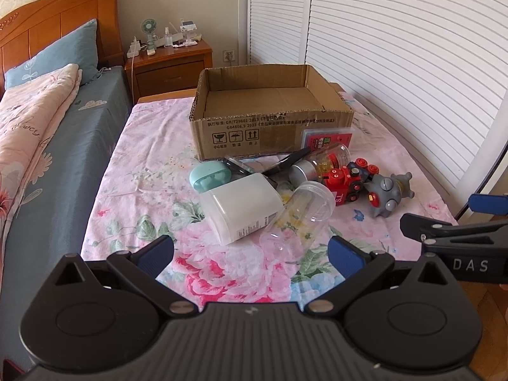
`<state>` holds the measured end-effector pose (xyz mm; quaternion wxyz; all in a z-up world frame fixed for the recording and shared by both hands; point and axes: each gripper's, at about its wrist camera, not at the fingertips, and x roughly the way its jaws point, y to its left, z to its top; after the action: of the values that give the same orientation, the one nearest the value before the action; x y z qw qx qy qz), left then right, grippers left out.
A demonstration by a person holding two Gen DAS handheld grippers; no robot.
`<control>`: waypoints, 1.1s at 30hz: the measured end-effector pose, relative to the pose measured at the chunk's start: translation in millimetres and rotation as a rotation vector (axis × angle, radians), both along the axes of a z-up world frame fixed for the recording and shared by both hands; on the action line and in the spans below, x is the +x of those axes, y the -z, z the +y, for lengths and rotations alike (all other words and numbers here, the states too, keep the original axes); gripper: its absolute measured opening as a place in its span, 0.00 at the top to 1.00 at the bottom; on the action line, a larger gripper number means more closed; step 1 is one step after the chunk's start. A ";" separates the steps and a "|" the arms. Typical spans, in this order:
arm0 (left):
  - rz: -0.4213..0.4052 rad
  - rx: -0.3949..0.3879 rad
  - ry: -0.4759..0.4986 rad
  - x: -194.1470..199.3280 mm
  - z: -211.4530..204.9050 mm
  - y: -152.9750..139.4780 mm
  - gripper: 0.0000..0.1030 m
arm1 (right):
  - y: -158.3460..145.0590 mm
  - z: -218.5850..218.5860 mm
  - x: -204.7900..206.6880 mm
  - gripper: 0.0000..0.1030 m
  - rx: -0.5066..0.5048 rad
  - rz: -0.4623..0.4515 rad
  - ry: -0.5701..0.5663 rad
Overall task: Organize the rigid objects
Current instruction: 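Move both tools toward the white container and clear jar, then grasp the white container with the left tool while the right grasps the clear jar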
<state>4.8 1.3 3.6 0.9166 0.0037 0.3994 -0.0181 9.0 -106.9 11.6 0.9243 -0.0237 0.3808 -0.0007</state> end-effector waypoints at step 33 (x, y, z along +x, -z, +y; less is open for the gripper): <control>0.047 0.040 0.020 137.4 6.5 72.5 0.01 | 33.8 8.3 29.7 0.00 -0.012 -0.052 -0.322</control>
<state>142.2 7.8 -68.8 0.9065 0.0256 0.4211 -0.0192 38.7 -98.6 -22.2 0.9220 -0.0898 0.3478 0.1445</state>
